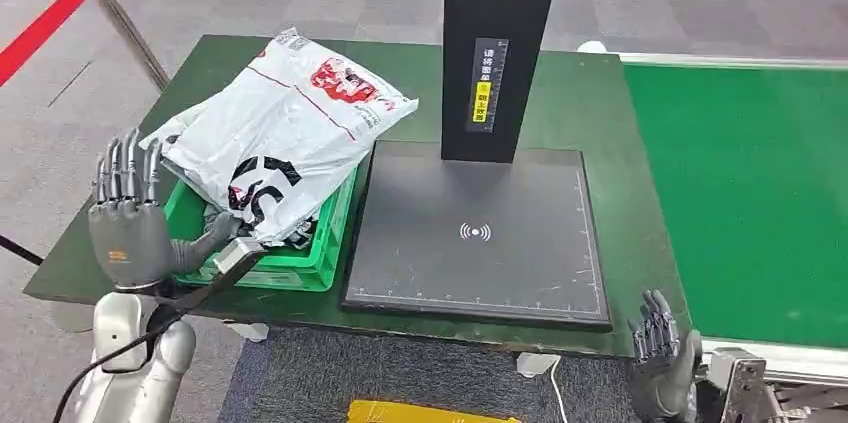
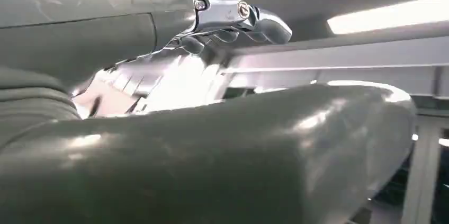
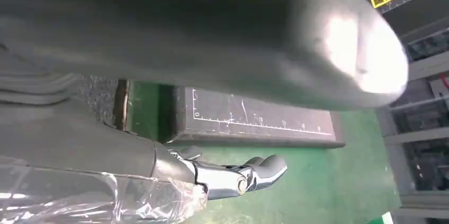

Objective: Moved the parcel from conveyor to table for the left to box.

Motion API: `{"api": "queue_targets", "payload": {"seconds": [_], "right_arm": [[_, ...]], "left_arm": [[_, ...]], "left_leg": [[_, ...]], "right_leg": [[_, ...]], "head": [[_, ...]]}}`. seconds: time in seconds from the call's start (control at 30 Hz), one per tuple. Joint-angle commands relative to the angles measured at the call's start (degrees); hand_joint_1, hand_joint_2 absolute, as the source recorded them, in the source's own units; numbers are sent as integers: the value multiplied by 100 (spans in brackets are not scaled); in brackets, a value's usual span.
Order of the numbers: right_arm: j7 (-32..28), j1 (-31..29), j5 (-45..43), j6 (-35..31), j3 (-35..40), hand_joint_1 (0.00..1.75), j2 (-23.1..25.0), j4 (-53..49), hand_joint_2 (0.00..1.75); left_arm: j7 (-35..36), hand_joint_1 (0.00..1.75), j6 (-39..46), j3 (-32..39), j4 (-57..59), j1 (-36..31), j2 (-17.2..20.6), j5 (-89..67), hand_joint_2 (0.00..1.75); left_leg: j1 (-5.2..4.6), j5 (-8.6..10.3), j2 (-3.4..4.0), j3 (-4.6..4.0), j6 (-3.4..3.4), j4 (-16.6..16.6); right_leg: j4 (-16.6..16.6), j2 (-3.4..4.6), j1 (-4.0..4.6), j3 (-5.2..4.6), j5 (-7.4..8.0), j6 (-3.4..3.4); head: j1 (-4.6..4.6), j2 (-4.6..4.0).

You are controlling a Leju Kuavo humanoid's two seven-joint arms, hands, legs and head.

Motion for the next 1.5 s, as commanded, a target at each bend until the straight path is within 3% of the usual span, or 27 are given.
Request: {"api": "queue_targets", "payload": {"seconds": [0.03, 0.23, 0.3, 0.37, 0.43, 0.53, 0.63, 0.9, 1.3, 1.33, 1.5], "right_arm": [[61, -39, 12, 32, -343, 0, 137, 64, 0], [61, -39, 12, 32, -343, 0, 137, 64, 0], [55, -17, 6, 54, -465, 0, 207, 30, 0], [46, -38, 39, 208, -565, 0, 220, 63, 0], [-150, -155, 110, 223, -535, 0, 179, 131, 0], [-444, -323, 192, -99, -423, 0, 170, 151, 0], [-671, -591, 277, -678, -211, 0, 162, 66, 0], [-752, -761, 354, -1244, 183, 0, 98, -70, 0], [-739, -807, 326, -1318, 324, 0, 47, -84, 0], [-816, -828, 407, -1418, 382, 0, 53, -130, 0], [-810, -882, 835, -2099, 913, 0, 31, -417, 0]], "left_arm": [[-333, 0, -4, 683, -44, 229, -865, 633, 0], [-333, 0, -4, 683, -44, 229, -865, 633, 0], [-1086, 0, -814, 162, -453, 524, -847, 2804, 0], [-1632, 0, -2672, -426, -1002, 997, -884, 5192, 0], [-1900, 0, -3768, -943, -1130, 1285, -832, 6188, 0], [-2071, 0, -4546, -1746, -1062, 1283, -671, 6326, 0], [-1905, 0, -4834, -2431, -544, 785, -765, 6203, 0], [-1875, 0, -5041, -2957, 53, 294, -970, 6291, 0], [-1881, 0, -5122, -3169, 202, 205, -970, 6252, 0], [-1827, 0, -5176, -3318, 390, 87, -1057, 6139, 175], [-1922, 0, -4876, -3810, 1454, -524, -1674, 5970, 175]], "left_leg": [[-3, -1, -4, 10, 4, -7], [0, -1, -9, 22, 8, -15], [0, 0, -7, 17, 6, -13], [1, -4, -7, 9, 5, -4], [-2, -6, -7, 13, 7, -5], [-4, -4, -10, 15, 7, -8], [-8, 0, -24, 9, 12, -8], [-14, -1, -20, 16, 17, -8], [-13, -3, -13, 13, 17, -5], [-14, -3, -13, 19, 18, -9], [-15, 3, -35, 11, 23, -7]], "right_leg": [[-4, -6, -2, 10, -4, 2], [-14, -14, 1, 27, -6, 4], [-10, -11, 0, 21, -4, 3], [-5, -10, 2, 14, -6, 3], [-5, -11, 0, 17, -9, 5], [-9, -12, -1, 18, -8, 6], [-9, -25, -2, 22, -14, 19], [-10, -25, -3, 27, -5, 20], [-4, -21, -3, 24, -7, 20], [-9, -22, -3, 30, -7, 21], [-9, -42, -5, 30, -7, 24]], "head": [[0, 0], [0, 0], [0, 0], [0, 0], [0, 0], [-4, 0], [-2, 0], [-2, 0], [-2, 0], [0, 0], [0, 0]]}}
